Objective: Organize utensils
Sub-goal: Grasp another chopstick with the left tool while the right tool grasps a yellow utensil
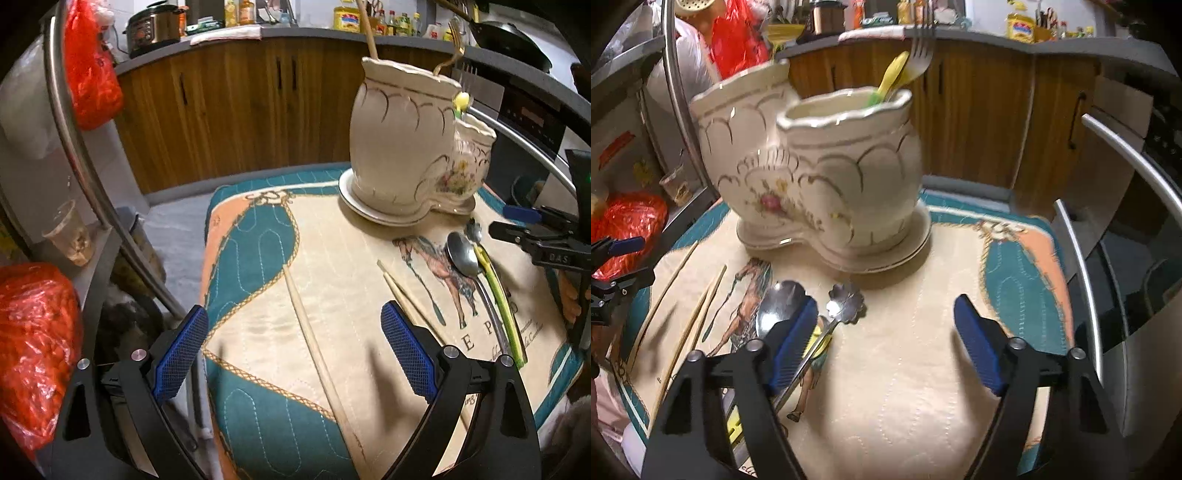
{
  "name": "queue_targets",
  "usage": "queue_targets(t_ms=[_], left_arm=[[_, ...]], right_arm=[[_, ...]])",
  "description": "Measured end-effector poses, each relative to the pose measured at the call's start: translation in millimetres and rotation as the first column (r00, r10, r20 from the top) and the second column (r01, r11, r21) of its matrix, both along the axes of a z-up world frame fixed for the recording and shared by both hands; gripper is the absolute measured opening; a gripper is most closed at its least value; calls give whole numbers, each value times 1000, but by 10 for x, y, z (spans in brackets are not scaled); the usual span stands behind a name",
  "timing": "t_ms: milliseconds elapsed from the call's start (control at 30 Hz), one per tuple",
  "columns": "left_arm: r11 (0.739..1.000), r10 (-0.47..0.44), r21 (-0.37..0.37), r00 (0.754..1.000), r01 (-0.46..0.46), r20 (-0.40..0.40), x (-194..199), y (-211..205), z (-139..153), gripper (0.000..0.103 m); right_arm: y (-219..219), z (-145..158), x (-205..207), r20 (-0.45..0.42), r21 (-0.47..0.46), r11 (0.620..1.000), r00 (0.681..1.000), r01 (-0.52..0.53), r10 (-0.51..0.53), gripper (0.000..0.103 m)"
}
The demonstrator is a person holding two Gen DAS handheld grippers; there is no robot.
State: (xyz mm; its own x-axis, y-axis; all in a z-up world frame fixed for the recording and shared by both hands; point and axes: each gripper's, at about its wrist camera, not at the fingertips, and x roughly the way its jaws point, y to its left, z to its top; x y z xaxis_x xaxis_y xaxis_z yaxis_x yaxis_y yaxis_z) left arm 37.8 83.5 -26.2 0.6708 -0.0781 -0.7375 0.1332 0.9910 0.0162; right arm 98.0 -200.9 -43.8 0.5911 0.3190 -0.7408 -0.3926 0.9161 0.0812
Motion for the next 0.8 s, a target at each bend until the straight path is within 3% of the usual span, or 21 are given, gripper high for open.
queue_targets(t_ms=[133,433,533,600,667,800], left_arm=[[1000,-15,-9,1000,15,-9,-2,-27,-43,94],[999,-34,-20,999,33,-29,4,-42,-72,93],[999,-35,-20,999,35,-39,15,-38,-89,89],[999,-45,-15,998,44,-51,18,-60,-106,81],[998,-62,-6,996,62,-65,19,-87,-122,65],[997,-74,29,994,77,-81,18,-141,-146,47]], right_arm=[[37,-63,78,-41,11,1000,999,-29,29,49],[157,-147,171,-77,24,996,993,-88,90,30],[155,-143,162,-82,56,992,990,-111,116,12],[159,-128,143,-74,69,991,990,-116,121,6],[162,-111,117,-65,72,990,990,-120,124,5],[154,-87,61,-64,85,988,989,-128,134,5]])
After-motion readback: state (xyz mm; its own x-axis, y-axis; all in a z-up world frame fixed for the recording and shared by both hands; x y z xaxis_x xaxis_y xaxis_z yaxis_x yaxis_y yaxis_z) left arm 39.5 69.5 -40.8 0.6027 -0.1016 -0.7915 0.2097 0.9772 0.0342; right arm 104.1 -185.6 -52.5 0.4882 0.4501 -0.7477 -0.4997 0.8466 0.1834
